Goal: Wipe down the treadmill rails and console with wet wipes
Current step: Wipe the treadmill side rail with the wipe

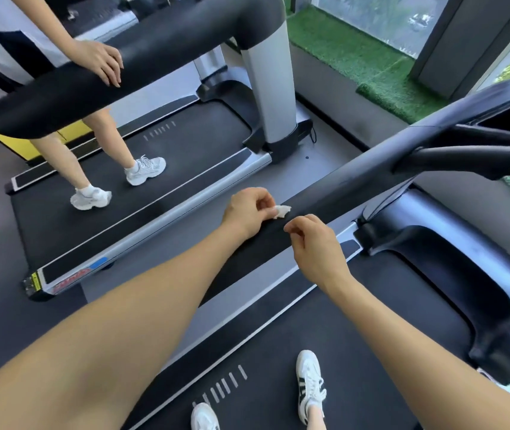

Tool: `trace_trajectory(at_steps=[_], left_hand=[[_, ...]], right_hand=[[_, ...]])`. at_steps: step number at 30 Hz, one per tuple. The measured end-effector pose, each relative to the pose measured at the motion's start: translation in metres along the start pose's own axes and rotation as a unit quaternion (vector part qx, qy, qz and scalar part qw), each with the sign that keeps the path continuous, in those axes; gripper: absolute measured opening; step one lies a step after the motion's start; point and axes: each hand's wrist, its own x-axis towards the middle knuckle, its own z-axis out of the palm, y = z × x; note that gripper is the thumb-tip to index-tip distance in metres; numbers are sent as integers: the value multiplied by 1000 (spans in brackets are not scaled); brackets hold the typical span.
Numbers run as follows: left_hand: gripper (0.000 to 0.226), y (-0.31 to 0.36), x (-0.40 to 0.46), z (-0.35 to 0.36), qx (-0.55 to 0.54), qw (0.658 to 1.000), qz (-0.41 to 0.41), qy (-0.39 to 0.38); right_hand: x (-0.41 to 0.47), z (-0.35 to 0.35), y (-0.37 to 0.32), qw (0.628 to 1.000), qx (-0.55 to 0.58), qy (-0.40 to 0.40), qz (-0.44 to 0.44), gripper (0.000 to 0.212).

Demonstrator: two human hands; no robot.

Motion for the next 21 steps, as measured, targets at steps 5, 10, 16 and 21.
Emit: trace_trajectory(at_steps=[5,10,16,21], left_hand=[[17,-58,-64,-37,17,999,13,-23],[22,-100,-114,-58,27,1000,10,1],[11,-63,-53,-36,-16,1000,15,-7],[12,-79,-73,-50,-2,1000,5,-18]], right_hand=[[-6,17,-22,999,-10,19,-39,26],[-12,42,-41,996,-53,30,-58,10],[-10,43,-39,998,-27,37,-43,10],[-10,42,-41,999,-22,29,-26,9]])
